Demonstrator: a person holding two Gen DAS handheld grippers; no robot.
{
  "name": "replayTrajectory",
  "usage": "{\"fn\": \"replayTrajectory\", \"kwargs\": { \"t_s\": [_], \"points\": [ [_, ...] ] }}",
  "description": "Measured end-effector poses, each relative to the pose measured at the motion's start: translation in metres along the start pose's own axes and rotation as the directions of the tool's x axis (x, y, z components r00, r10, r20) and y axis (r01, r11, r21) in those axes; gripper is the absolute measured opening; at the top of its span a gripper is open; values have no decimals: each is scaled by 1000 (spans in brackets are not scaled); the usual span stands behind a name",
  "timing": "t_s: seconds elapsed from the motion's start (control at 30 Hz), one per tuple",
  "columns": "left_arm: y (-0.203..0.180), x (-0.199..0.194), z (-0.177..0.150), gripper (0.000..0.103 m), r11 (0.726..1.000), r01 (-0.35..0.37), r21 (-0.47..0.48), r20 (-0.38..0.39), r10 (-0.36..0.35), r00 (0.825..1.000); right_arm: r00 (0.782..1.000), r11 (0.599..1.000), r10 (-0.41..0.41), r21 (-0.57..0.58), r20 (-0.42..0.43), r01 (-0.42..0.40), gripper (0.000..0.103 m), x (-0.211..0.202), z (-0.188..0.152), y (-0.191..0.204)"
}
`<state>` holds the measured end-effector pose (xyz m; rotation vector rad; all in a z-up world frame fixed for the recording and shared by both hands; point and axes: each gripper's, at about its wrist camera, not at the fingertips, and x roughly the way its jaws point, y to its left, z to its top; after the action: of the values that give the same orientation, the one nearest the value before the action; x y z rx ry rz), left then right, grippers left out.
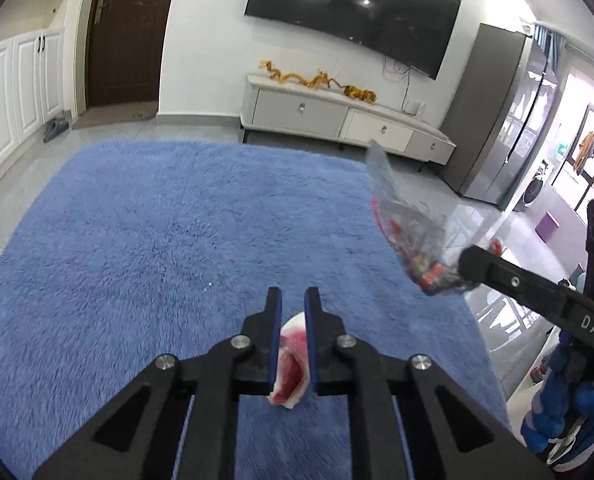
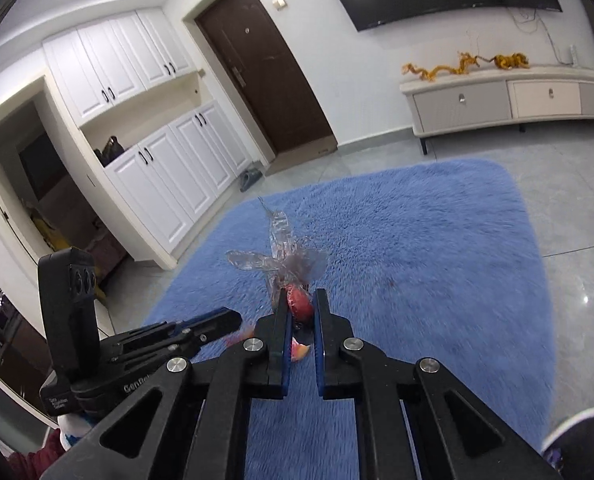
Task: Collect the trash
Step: 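Grasp the clear plastic piece with the right tool while the left tool grasps the red-silver wrapper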
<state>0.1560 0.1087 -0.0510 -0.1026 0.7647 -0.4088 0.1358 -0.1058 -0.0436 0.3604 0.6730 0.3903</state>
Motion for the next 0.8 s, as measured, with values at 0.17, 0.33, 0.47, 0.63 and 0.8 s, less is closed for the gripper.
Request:
{"fn": "replayTrajectory", "kwargs": {
  "t_s": [0.17, 0.33, 0.47, 0.63, 0.8],
  "points": [
    [-9, -18, -6, 8, 1000, 7, -1, 1, -7, 1000, 999, 1000, -5, 7, 32, 5, 9, -46, -17, 2],
    [-9, -14, -14, 24, 1000, -11, 3, -27, 11, 1000, 999, 1000, -8, 23, 42, 7, 9, -68, -29, -4],
    [-9, 2, -17, 63, 1000, -29, -4, -36, 29, 999, 999, 999, -1, 51, 47, -1, 9, -74, -36, -13],
    [-3, 39, -18, 63, 998, -59, 1, -111, 58, 992, 999, 998, -3, 61, 42, 0, 9, -70, -38, -29],
    [4, 65, -21, 62, 998, -68, -12, -136, 66, 988, 1000, 993, -14, 117, 0, 14, 9, -47, -40, -58]
  ]
}}
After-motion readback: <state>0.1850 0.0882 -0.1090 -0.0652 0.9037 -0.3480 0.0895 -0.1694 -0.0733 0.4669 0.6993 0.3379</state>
